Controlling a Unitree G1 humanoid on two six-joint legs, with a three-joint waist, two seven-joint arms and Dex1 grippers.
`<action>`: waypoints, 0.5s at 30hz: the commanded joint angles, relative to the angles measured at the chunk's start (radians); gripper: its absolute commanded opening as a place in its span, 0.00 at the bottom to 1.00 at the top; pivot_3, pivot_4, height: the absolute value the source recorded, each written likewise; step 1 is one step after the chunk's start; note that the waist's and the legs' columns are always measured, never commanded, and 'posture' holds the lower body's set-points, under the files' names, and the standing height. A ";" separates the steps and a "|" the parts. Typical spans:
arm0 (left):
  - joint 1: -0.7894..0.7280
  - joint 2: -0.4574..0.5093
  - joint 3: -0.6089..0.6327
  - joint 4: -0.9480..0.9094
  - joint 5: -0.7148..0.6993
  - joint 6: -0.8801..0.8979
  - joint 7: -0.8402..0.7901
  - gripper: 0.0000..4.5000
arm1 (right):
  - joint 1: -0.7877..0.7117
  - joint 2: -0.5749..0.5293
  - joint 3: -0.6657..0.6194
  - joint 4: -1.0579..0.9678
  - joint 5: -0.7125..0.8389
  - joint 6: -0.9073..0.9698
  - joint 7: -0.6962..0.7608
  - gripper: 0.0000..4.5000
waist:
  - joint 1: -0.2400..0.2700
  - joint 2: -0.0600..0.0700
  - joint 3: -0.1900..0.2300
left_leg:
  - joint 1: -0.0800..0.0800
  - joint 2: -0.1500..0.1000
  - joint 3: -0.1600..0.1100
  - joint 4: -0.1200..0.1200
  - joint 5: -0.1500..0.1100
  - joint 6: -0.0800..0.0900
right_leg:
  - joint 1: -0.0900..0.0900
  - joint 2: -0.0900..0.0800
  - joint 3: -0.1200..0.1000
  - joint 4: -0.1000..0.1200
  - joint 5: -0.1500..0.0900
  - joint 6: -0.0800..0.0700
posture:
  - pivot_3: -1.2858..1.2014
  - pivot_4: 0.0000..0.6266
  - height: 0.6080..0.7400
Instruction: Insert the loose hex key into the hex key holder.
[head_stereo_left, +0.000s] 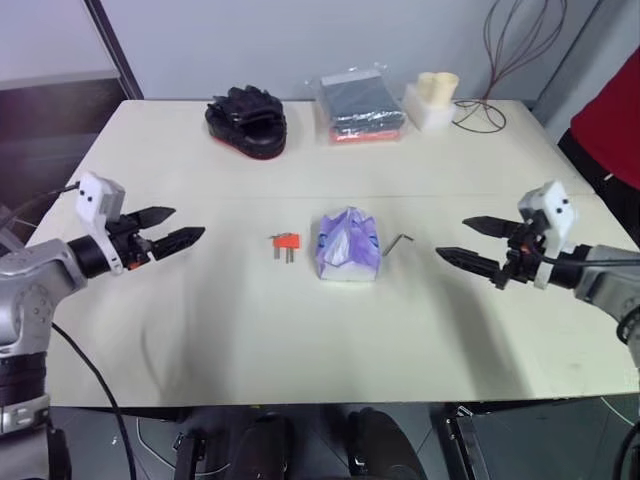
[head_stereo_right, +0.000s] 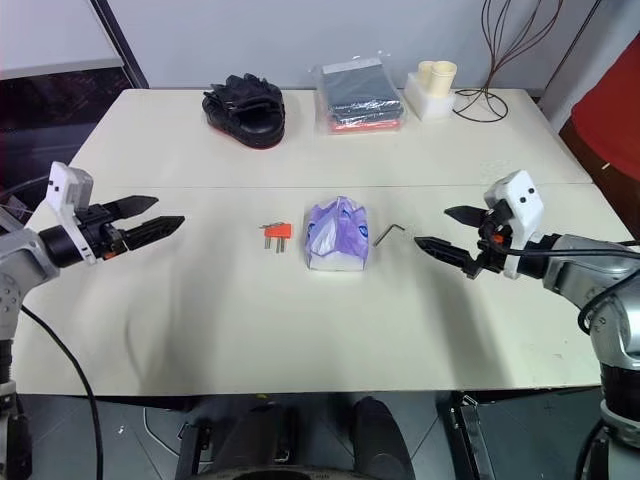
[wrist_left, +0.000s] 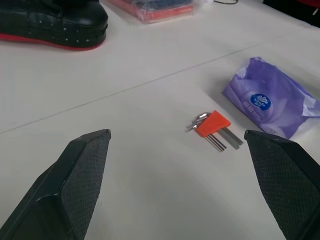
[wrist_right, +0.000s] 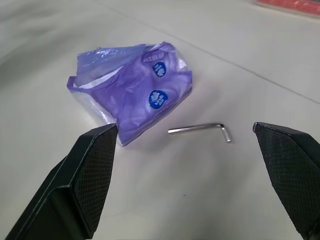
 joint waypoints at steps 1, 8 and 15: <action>-0.004 0.015 0.032 -0.030 -0.012 -0.018 0.000 0.99 | -0.046 -0.001 -0.001 0.004 -0.006 -0.025 -0.003 1.00 | 0.000 0.000 0.000 | 0.000 0.000 0.000 0.000 0.000 0.000 | 0.000 0.000 0.000 0.000 0.000 0.000 | 0.52 0.24 1.00; 0.001 0.017 0.017 -0.028 -0.003 -0.036 -0.002 0.99 | -0.060 0.001 0.013 0.014 -0.018 -0.038 -0.003 1.00 | 0.000 0.000 0.000 | 0.000 0.000 0.000 0.000 0.000 0.000 | 0.000 0.000 0.000 0.000 0.000 0.000 | 0.52 0.24 1.00; -0.030 0.015 -0.015 -0.008 0.001 -0.054 -0.041 0.99 | -0.067 0.002 0.020 0.020 -0.030 -0.049 -0.005 1.00 | 0.000 0.000 0.000 | 0.000 0.000 0.000 0.000 0.000 0.000 | 0.000 0.000 0.000 0.000 0.000 0.000 | 0.52 0.24 1.00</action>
